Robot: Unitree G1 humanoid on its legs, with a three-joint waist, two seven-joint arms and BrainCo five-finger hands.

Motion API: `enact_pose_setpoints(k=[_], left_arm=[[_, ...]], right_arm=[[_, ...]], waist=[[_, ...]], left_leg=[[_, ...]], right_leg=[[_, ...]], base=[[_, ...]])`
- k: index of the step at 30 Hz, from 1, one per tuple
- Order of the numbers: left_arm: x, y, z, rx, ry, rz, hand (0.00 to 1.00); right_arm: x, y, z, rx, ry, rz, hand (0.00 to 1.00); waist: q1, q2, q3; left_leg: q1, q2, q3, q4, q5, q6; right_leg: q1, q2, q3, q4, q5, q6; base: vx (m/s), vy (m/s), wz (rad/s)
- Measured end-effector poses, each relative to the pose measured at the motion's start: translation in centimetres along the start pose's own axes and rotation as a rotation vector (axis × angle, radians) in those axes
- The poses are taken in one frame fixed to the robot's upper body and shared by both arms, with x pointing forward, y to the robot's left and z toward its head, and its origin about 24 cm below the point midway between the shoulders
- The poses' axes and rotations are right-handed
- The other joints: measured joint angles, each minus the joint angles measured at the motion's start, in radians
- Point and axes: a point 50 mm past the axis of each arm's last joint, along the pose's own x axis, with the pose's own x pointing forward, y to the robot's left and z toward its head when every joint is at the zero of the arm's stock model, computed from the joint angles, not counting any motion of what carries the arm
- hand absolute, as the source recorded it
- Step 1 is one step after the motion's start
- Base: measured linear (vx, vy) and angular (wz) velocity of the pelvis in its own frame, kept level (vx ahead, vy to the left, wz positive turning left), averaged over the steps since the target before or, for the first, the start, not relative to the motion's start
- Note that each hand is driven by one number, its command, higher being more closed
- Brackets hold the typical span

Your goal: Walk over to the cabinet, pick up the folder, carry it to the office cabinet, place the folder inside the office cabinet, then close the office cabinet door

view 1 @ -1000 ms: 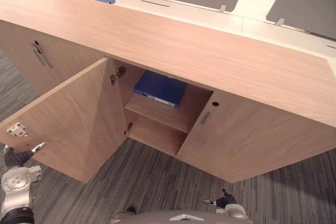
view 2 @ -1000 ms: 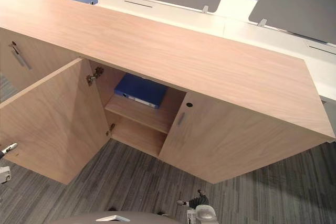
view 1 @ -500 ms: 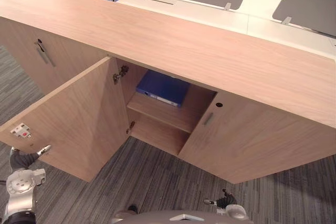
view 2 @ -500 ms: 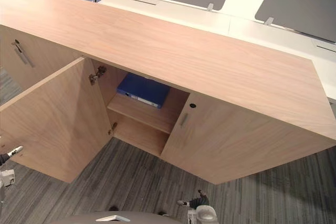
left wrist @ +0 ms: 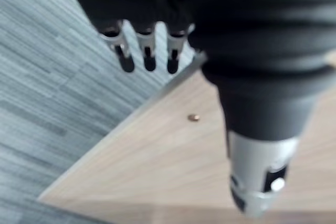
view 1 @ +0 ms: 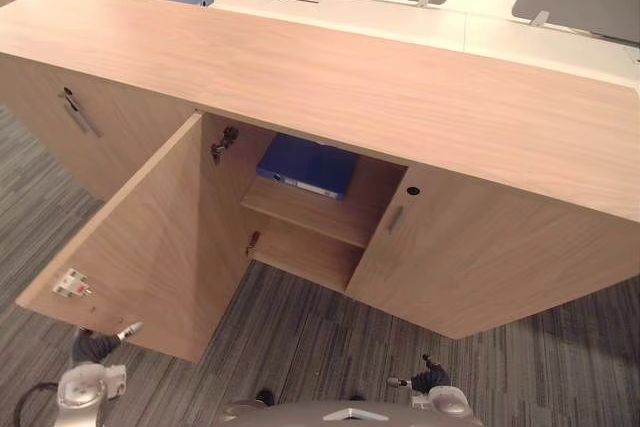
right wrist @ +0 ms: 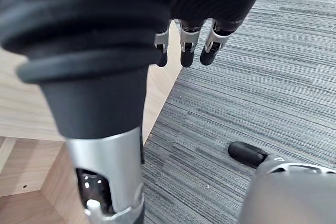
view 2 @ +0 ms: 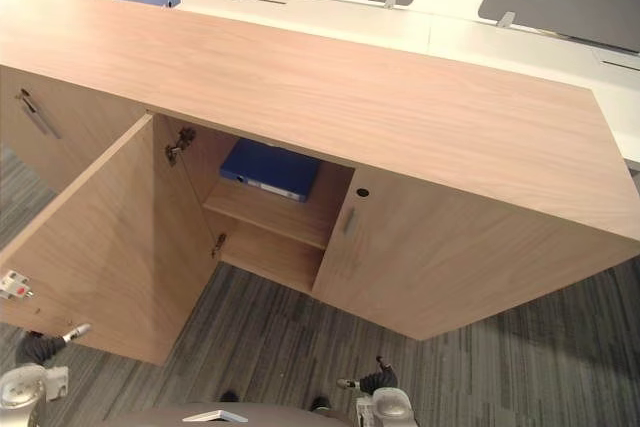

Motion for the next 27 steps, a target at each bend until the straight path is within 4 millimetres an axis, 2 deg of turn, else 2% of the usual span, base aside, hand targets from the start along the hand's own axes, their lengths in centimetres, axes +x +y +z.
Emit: enact_pose_setpoints(k=[5,7,8,11,13,16,19,22,27], left_arm=[[-2.2,-4.3,-3.0,0.035,0.093,-0.178,0.0],[-2.7,-5.9,-3.3,0.05,0.097,-0.247,0.0],[-3.1,-7.8,-3.0,0.075,0.081,-0.339,0.0],[-4.0,-10.7,-2.7,0.09,0.062,-0.449,0.0],[-4.5,-13.7,-1.0,0.127,-0.009,-0.57,0.0],[-5.2,-17.0,1.7,0.149,-0.121,-0.698,0.0],[-5.8,-19.4,4.0,0.169,-0.21,-0.782,0.0],[-6.2,-20.5,5.1,0.193,-0.256,-0.819,0.0],[-6.2,-20.9,5.9,0.224,-0.289,-0.836,0.0]], right_arm=[[-0.1,0.3,-0.1,-0.001,0.001,0.008,0.0],[-0.2,0.6,-0.1,0.004,-0.002,0.013,0.0],[-0.2,0.6,0.1,0.003,-0.01,0.014,0.0],[-0.2,0.9,0.6,0.008,-0.032,0.019,0.0],[-0.2,0.9,0.7,0.006,-0.032,0.02,0.0],[-0.3,1.4,0.7,-0.034,-0.039,0.038,0.0],[-0.2,1.4,0.8,-0.057,-0.043,0.038,0.0],[-0.3,1.3,0.3,-0.064,-0.016,0.036,0.0],[-0.3,1.2,-0.4,-0.072,0.014,0.037,0.0]], waist=[[-0.007,0.0,0.0],[-0.015,0.0,0.0],[-0.032,0.001,-0.003],[-0.063,0.003,-0.018],[-0.08,0.001,-0.023],[-0.106,-0.004,-0.034],[-0.132,-0.001,-0.039],[-0.149,0.004,-0.041],[-0.161,0.006,-0.043]], left_leg=[[0.003,0.004,0.059,0.0,0.0,-0.001],[0.003,0.004,0.074,0.0,0.0,-0.001],[0.013,0.005,0.092,0.0,0.0,-0.001],[0.013,0.004,0.119,0.0,-0.001,0.0],[0.013,0.002,0.141,0.0,-0.001,0.001],[0.023,-0.002,0.165,0.0,-0.006,0.006],[0.029,-0.009,0.18,0.0,-0.014,0.008],[0.029,-0.015,0.194,0.0,-0.017,0.014],[0.03,-0.018,0.195,0.0,-0.023,0.014]], right_leg=[[-0.032,0.007,0.065,0.006,0.014,-0.006],[-0.04,0.008,0.083,0.005,0.021,-0.001],[-0.041,0.011,0.109,0.005,0.023,0.001],[-0.058,0.014,0.151,0.005,0.029,0.015],[-0.071,0.014,0.184,0.0,0.036,0.024],[-0.071,0.014,0.211,-0.006,0.041,0.031],[-0.071,0.013,0.232,-0.014,0.049,0.038],[-0.069,0.01,0.241,-0.03,0.066,0.042],[-0.067,0.01,0.237,-0.049,0.081,0.041]], base=[[-0.08,-0.007,-0.32],[-0.09,-0.006,-0.34],[-0.08,-0.005,-0.34],[-0.07,0.001,-0.4],[-0.07,0.01,-0.32],[-0.03,0.019,-0.23],[0.01,0.019,-0.23],[0.04,0.016,-0.16],[0.05,-0.002,0.0]])
